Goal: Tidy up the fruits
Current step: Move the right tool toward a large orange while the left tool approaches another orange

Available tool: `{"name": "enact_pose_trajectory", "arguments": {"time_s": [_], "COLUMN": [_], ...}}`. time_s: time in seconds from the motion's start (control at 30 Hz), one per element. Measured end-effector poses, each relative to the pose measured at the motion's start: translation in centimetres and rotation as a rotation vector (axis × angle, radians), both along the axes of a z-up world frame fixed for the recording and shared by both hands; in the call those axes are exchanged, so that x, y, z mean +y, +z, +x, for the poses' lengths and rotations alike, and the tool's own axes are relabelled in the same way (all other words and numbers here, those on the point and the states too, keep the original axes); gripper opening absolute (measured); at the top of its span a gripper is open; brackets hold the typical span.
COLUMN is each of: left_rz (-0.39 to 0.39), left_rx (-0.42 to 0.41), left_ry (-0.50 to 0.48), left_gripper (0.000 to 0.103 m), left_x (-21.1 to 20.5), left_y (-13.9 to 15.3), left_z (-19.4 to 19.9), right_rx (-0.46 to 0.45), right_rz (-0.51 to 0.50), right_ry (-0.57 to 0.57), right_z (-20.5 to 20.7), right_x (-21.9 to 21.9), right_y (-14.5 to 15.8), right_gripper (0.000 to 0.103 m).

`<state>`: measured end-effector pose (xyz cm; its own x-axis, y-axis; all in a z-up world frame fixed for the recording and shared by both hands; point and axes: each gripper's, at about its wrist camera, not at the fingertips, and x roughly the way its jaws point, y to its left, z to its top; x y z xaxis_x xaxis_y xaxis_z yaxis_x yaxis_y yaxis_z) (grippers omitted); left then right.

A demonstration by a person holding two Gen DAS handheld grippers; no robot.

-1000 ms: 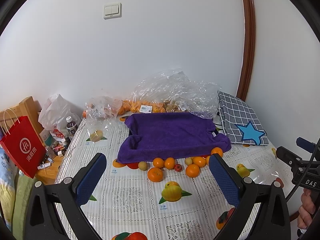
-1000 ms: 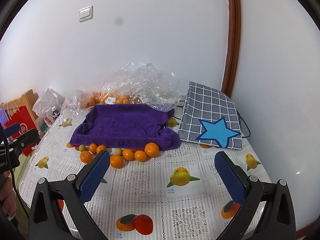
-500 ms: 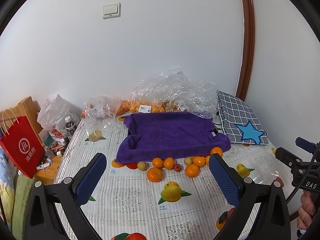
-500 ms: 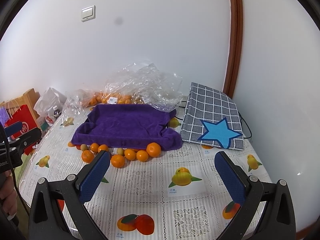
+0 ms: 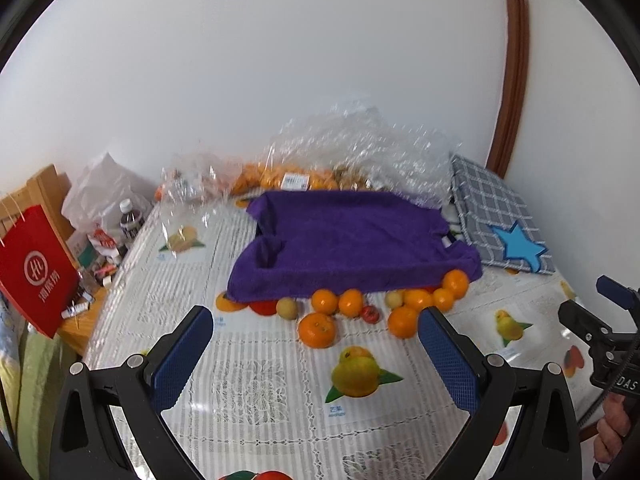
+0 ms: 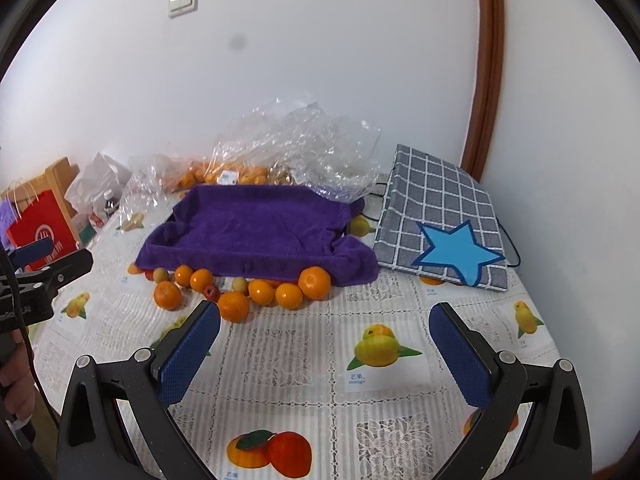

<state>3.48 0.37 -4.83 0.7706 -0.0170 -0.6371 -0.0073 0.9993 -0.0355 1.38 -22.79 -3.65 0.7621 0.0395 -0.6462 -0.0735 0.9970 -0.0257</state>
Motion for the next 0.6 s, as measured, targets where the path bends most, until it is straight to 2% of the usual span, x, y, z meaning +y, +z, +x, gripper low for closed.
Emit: {"name": "enact_pose_trajectory", "arguments": {"time_s": [0.33,0.47,0.6], "left_rz": [-0.01,-0.001,0.006], "left_rx": [0.104,0.122,0.135], "left_ry": [0.008,0.006,-0.002], "left_gripper": [0.101,0.101,0.1], "left_x": [1.2,1.3,1.4], "left_y": [-5.7,-6.9,-7.9], "left_z": [3.4,4.4,5.3], "right_rx": [0.055,0.067,0.106], "right_rz": [-0.044,-0.076,-0.06], "right_ry": [0.044,0.05,0.036], "right_z": [3.1,4.1,5.5], "right_x": [1.5,2.1,1.9], "right_y": [-5.0,-6.5,-7.9], "right_gripper": [0.103,0.103,0.103]}}
